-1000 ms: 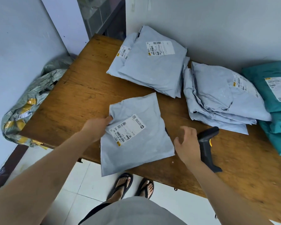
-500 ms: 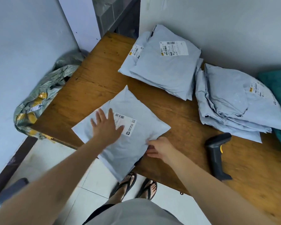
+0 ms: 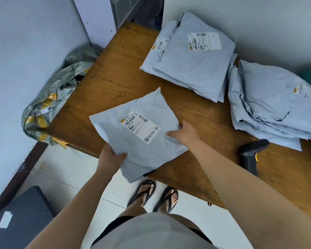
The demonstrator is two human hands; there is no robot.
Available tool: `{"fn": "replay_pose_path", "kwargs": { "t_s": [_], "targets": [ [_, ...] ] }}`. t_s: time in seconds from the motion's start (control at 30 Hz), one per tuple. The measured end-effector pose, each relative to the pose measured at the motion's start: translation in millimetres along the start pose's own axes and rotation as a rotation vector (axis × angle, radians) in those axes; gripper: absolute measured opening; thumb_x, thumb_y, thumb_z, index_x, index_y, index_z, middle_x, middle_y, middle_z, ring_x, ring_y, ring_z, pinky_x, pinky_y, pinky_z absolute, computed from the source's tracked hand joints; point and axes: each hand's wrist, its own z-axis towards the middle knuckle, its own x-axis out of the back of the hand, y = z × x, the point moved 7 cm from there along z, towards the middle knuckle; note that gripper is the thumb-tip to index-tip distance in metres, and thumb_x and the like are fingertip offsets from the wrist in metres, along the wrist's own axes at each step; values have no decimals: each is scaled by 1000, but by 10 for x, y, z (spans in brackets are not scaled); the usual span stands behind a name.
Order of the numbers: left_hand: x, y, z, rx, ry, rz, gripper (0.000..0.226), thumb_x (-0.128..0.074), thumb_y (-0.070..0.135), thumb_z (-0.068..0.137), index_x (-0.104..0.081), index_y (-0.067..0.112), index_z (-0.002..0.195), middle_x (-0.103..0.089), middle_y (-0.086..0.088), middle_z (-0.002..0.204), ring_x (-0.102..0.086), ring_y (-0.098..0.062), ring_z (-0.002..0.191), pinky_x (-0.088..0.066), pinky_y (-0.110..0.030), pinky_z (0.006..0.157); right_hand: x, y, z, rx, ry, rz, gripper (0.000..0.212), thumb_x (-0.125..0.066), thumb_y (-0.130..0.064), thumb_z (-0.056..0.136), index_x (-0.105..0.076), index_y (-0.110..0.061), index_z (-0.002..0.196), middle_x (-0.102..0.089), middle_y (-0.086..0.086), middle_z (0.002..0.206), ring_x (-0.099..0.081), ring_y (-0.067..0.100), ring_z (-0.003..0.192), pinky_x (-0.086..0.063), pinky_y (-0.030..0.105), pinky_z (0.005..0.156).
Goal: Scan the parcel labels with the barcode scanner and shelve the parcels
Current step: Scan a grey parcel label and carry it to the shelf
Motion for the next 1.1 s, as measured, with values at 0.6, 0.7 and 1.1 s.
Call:
{"fn": "replay_pose_path", "kwargs": {
  "t_s": [0.6, 0.7, 1.1],
  "targets": [
    [-1367, 1419, -747, -676, -601, 183, 69, -53, -16, 81, -39, 23, 137, -55, 3, 125, -52, -15, 115, -44, -36, 99, 1034, 1387, -1395, -186, 364, 950, 26, -73, 11, 75, -56, -9, 80, -60, 0, 77, -58, 14, 69, -50, 27, 73],
    [-2056, 1680, -1277, -789, -732, 248, 72, -54, -16, 80, -37, 19, 140, -50, 9, 125, -47, -12, 119, -38, -32, 104, 1378, 2049, -1859, -226, 595, 999, 23, -78, 3, 73, -59, -6, 81, -60, 1, 74, -58, 18, 69, -48, 16, 50],
    [-5010, 1366, -5127, -1172, -1194, 213, 67, -45, -16, 85, -32, 15, 142, -47, 3, 132, -44, -8, 118, -40, -16, 94, 2613, 5248, -4777, -263, 1371, 1111, 26, -70, 6, 73, -61, -18, 76, -66, -3, 76, -61, 20, 71, -51, 24, 59]
  ]
}}
